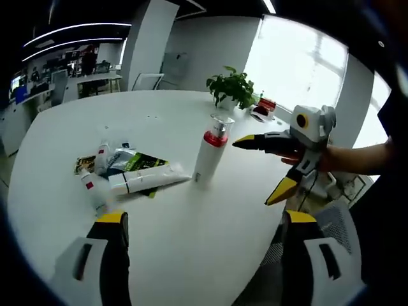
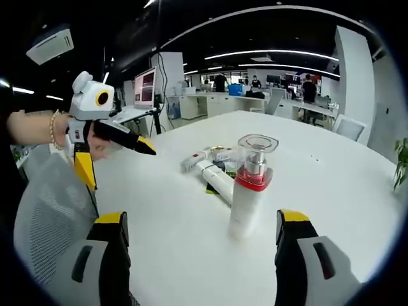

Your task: Arrange the skincare products in the storage area until every visible bottle or jar stands upright without overlapping.

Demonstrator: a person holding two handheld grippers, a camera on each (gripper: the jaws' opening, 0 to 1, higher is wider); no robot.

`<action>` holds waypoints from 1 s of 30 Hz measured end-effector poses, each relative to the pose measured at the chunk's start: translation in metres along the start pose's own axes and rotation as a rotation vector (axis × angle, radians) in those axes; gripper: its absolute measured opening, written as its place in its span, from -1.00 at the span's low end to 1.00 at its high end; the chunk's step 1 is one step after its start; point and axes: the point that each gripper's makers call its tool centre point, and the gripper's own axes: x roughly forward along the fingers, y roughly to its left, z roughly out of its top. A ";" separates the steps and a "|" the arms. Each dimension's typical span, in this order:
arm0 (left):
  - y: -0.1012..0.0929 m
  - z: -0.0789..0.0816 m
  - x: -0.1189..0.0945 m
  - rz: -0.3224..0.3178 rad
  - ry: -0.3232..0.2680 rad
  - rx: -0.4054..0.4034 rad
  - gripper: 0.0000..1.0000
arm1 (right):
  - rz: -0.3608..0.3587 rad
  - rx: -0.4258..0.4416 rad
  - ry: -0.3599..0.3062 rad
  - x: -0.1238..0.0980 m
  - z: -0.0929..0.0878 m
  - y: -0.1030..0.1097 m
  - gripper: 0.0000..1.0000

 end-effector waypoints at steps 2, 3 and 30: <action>-0.001 -0.005 -0.005 0.013 -0.009 -0.015 0.89 | -0.007 0.012 -0.006 -0.003 -0.002 0.003 0.90; -0.002 -0.007 -0.008 0.020 -0.011 -0.018 0.90 | -0.009 0.017 -0.004 -0.005 -0.005 0.007 0.90; 0.006 -0.063 -0.077 0.163 -0.070 -0.162 0.89 | -0.054 0.155 -0.037 -0.028 -0.022 0.034 0.82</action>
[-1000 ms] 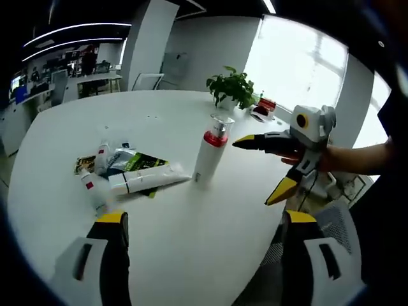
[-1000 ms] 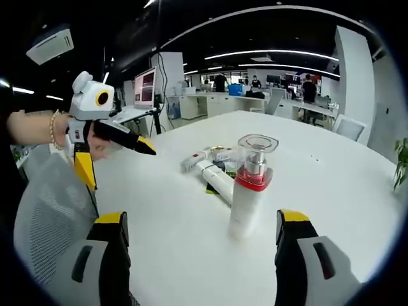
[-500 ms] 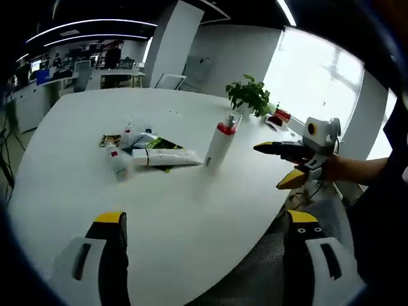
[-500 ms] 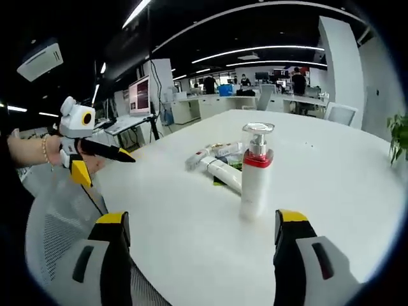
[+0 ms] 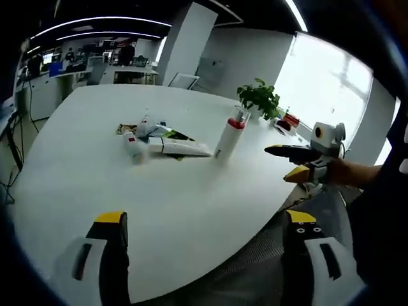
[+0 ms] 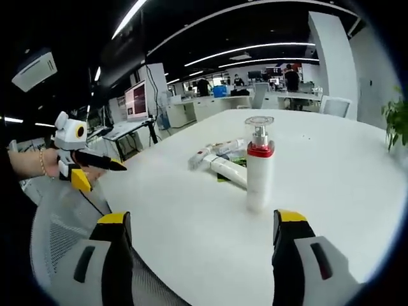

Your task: Arrange the skincare products in the storage area until every visible bottle or jar stands upright without overlapping.

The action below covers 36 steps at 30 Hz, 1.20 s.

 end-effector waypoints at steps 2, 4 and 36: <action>0.005 -0.002 -0.001 0.010 0.005 0.002 0.89 | 0.001 0.007 0.000 -0.001 -0.002 0.003 0.82; 0.005 -0.003 -0.003 0.012 0.010 0.000 0.88 | 0.000 0.010 0.001 -0.002 -0.004 0.005 0.81; -0.005 0.040 0.061 -0.106 0.130 0.225 0.84 | -0.055 0.072 -0.011 -0.011 -0.013 -0.013 0.78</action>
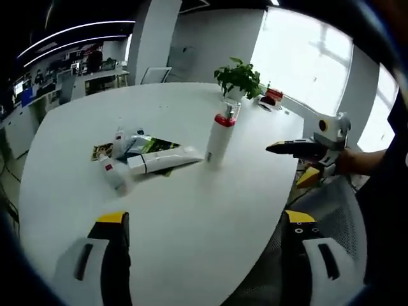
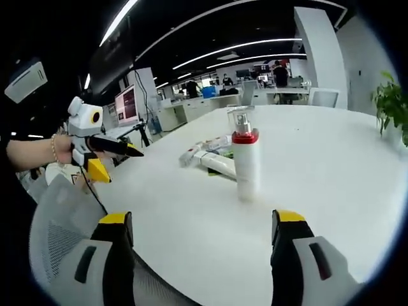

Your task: Arrange the skincare products in the storage area until every visible bottle or jar stands upright without overlapping.

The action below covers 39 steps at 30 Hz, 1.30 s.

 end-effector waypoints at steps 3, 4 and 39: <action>0.003 0.006 0.009 -0.017 0.010 0.023 0.83 | -0.007 0.006 0.004 0.001 -0.003 -0.004 0.78; 0.003 0.009 0.013 -0.025 0.018 0.041 0.82 | -0.009 0.010 0.004 0.001 -0.004 -0.004 0.78; 0.056 0.052 0.104 -0.125 0.141 0.222 0.71 | -0.050 0.071 0.048 0.012 -0.018 -0.025 0.77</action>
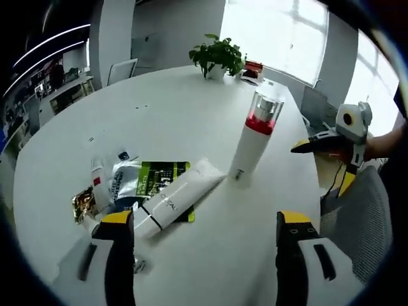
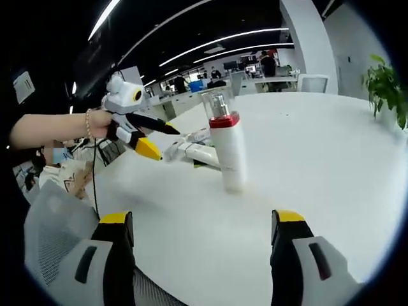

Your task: Arrange the skincare products in the storage area until every visible bottle or jar stands upright without overlapping.

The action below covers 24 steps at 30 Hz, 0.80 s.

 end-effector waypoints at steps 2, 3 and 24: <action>0.003 0.000 0.005 0.000 0.008 0.000 0.71 | -0.007 0.007 -0.003 -0.001 0.002 -0.004 0.77; 0.004 -0.001 0.007 0.001 0.014 0.003 0.71 | -0.011 0.008 -0.004 -0.001 0.002 -0.005 0.77; 0.027 -0.006 0.067 -0.078 0.176 0.181 0.44 | -0.101 0.068 -0.025 -0.011 -0.001 -0.036 0.75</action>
